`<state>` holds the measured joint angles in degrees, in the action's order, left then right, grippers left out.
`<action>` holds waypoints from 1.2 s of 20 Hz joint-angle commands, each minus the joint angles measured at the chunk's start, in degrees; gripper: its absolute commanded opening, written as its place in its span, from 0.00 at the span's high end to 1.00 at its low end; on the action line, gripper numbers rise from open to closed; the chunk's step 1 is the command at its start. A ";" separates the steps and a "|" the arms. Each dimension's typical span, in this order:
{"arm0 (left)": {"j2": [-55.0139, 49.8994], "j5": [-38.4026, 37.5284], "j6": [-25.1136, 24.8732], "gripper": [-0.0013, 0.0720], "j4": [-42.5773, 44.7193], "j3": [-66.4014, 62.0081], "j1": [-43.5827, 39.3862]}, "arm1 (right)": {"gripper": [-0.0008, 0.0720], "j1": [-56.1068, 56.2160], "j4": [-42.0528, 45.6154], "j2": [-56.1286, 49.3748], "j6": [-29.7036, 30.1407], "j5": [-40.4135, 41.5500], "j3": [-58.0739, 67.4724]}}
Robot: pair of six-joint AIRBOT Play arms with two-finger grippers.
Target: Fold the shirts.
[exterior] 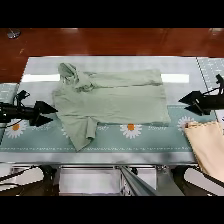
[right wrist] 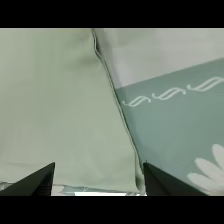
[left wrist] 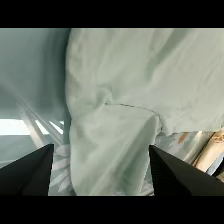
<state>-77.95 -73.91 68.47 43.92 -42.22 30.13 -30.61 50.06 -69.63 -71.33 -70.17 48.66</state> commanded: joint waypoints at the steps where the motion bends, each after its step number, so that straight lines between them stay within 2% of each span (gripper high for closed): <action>1: 0.42 6.62 -2.43 0.02 -6.49 4.74 -2.16 | 0.12 -0.70 -4.59 3.50 4.26 2.32 -8.26; 8: 0.35 14.45 -2.21 0.03 -8.35 4.66 -9.49 | 0.12 -0.79 -5.09 3.48 3.80 2.89 -7.41; 9: 0.35 14.58 -2.21 0.05 -9.73 4.55 -9.49 | 0.12 -0.79 -4.96 3.48 3.34 2.54 -6.36; 11: 0.39 13.68 -3.15 0.93 -10.14 3.65 -9.44 | 0.12 -0.79 -2.45 3.50 2.84 1.99 -4.07; 14: 0.42 11.80 -3.32 0.95 -10.08 2.32 -9.49 | 0.12 -0.74 9.33 3.48 -2.36 1.31 -3.87; 16: 0.42 11.72 -3.32 0.95 -10.08 2.29 -9.51 | 0.12 -0.74 13.49 3.48 -4.17 -0.09 -6.21; 19: 0.39 11.76 -3.34 0.95 -10.10 2.29 -9.81 | 0.12 -0.15 11.96 2.64 -5.70 -1.42 -12.26; 21: 0.39 11.76 -3.32 0.95 -10.08 2.29 -9.81 | 0.12 2.91 10.62 1.07 -5.64 0.31 -14.40; 24: 0.39 11.37 -3.30 0.95 -10.08 2.29 -10.05 | 0.12 8.13 4.00 -1.77 -4.04 5.68 -12.74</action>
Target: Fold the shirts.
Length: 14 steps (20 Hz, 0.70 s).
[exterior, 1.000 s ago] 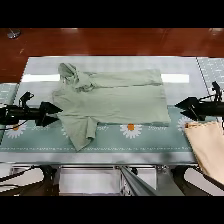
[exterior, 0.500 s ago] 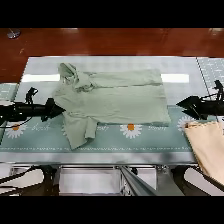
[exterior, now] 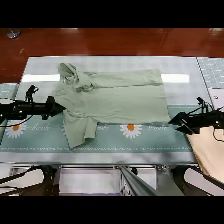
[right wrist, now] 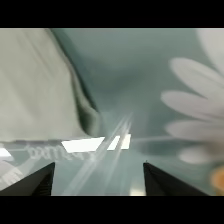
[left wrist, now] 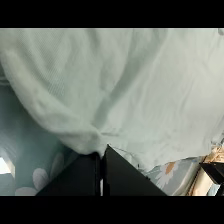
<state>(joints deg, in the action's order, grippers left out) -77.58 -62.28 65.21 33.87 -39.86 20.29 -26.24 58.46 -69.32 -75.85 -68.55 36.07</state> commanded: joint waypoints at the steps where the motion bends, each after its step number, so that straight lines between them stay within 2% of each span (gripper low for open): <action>1: 0.02 -0.28 -0.04 0.95 -0.04 -0.07 -0.46 | 0.12 4.90 -6.29 -2.93 0.42 5.81 1.16; 7: 0.02 -0.09 -0.07 0.95 -0.07 -0.07 -1.88 | 0.15 12.09 -9.31 -10.40 -2.80 7.50 9.29; 8: 0.04 -0.13 -0.07 0.95 -0.09 -0.17 -1.86 | 0.33 13.18 -9.25 -11.02 -2.67 6.71 10.12; 9: 0.11 -0.13 -0.02 0.95 -0.57 -0.31 -1.86 | 0.82 13.97 -9.03 -11.50 -1.22 5.66 11.45; 10: 0.17 0.07 -0.07 0.95 -3.21 -0.31 -1.86 | 0.94 14.32 -8.70 -11.58 0.52 4.76 13.27; 12: 1.40 -0.24 -2.36 0.95 -11.78 -1.75 -1.86 | 0.94 13.81 -8.50 -11.52 -0.11 0.79 20.15; 14: 5.29 -0.31 -3.08 0.95 -18.29 -7.91 -1.84 | 0.94 13.55 -8.28 -11.13 -1.27 -5.01 32.83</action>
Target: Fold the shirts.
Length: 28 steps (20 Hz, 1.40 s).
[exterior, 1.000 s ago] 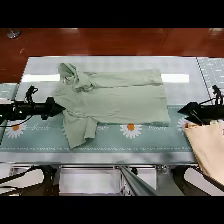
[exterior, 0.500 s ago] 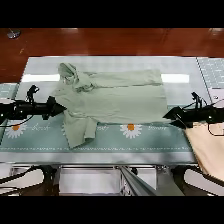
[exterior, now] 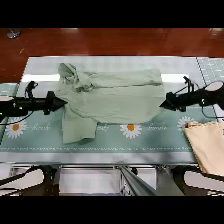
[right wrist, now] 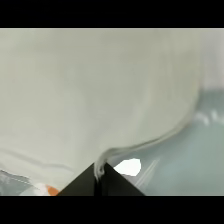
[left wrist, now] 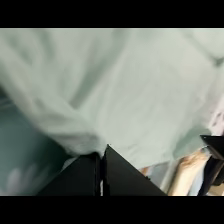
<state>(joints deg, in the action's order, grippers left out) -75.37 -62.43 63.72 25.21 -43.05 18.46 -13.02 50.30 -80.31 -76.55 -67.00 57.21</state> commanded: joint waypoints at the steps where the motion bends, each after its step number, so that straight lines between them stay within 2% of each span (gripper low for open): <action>1: 5.29 -0.13 -1.60 0.95 -11.52 -9.38 0.04 | 0.94 0.33 0.85 0.33 -2.21 -8.37 20.11; 4: 11.41 0.35 -1.55 0.95 -11.87 -29.05 0.13 | 0.94 0.33 3.02 0.68 -6.21 -11.89 47.41; 6: 14.40 2.12 -0.74 0.95 -9.18 -42.01 0.37 | 0.94 0.33 4.11 1.46 -7.48 -12.39 63.12; 8: 16.26 1.99 8.41 0.95 -0.02 -53.72 1.88 | 0.94 -0.11 4.22 6.38 -8.11 -8.72 68.65; 11: 19.89 -1.44 13.33 0.95 14.49 -66.31 5.38 | 0.94 -1.05 7.37 17.90 -8.07 -8.11 66.20; 16: 31.23 -5.42 13.55 0.95 30.36 -70.44 7.56 | 0.94 -1.05 17.31 35.26 -7.89 -14.51 59.28; 19: 36.92 -8.22 15.72 0.95 41.24 -70.27 0.50 | 0.94 -1.05 19.12 41.77 -8.57 -18.73 56.57; 23: 40.02 -11.80 19.98 0.95 57.40 -66.55 -12.44 | 0.94 -1.05 19.41 44.22 -10.08 -23.54 56.22; 25: 39.78 -14.47 21.90 0.95 61.72 -62.64 -16.04 | 0.94 -1.05 17.16 44.24 -11.34 -24.50 52.76; 28: 37.51 -13.09 22.12 0.95 61.96 -52.87 -16.81 | 0.94 -1.05 14.71 44.04 -10.80 -23.63 39.74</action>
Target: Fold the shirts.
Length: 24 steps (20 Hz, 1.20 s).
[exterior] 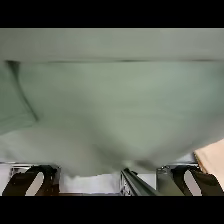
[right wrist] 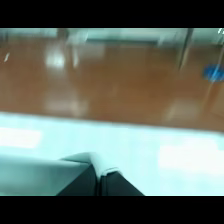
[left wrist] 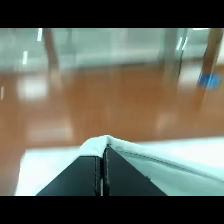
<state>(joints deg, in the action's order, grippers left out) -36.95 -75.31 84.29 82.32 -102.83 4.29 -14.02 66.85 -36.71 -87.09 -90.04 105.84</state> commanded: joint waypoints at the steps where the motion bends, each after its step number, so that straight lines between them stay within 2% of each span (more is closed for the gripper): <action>1: -2.56 1.57 1.53 0.95 4.90 10.80 -2.64 | 0.94 -0.04 -2.08 0.07 0.00 1.51 -14.05; 5: -14.36 10.05 1.57 0.95 4.70 20.24 -2.64 | 0.94 -0.04 -4.35 -8.52 4.20 12.35 -28.22; 7: -22.84 12.37 2.69 0.95 3.85 20.28 -2.64 | 0.94 -0.04 -5.03 -17.38 5.86 16.87 -28.65; 11: -38.21 22.18 4.17 0.95 -2.69 20.28 -2.64 | 0.94 -0.02 -9.51 -33.97 6.47 27.58 -28.63; 13: -44.81 25.77 7.78 0.95 -4.63 20.26 -2.62 | 0.94 0.28 -13.62 -41.70 8.90 30.51 -27.76; 16: -53.07 32.46 11.69 0.95 -9.99 20.15 -2.64 | 0.94 1.40 -14.49 -52.78 8.24 34.03 -21.53; 20: -59.89 38.10 13.09 0.95 -19.74 20.15 -2.58 | 0.94 3.17 -14.45 -65.18 5.01 33.70 -9.81; 23: -60.54 35.80 12.31 0.95 -21.53 20.15 -2.01 | 0.94 2.97 -14.43 -68.96 3.78 27.89 -5.31; 24: -60.02 32.59 9.79 0.95 -21.51 19.76 -1.36 | 0.94 2.56 -14.43 -68.74 4.00 25.29 -5.25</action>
<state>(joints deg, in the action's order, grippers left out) -95.74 -40.10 96.40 64.18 -82.74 2.13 -11.33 52.69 -101.86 -82.04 -59.61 97.03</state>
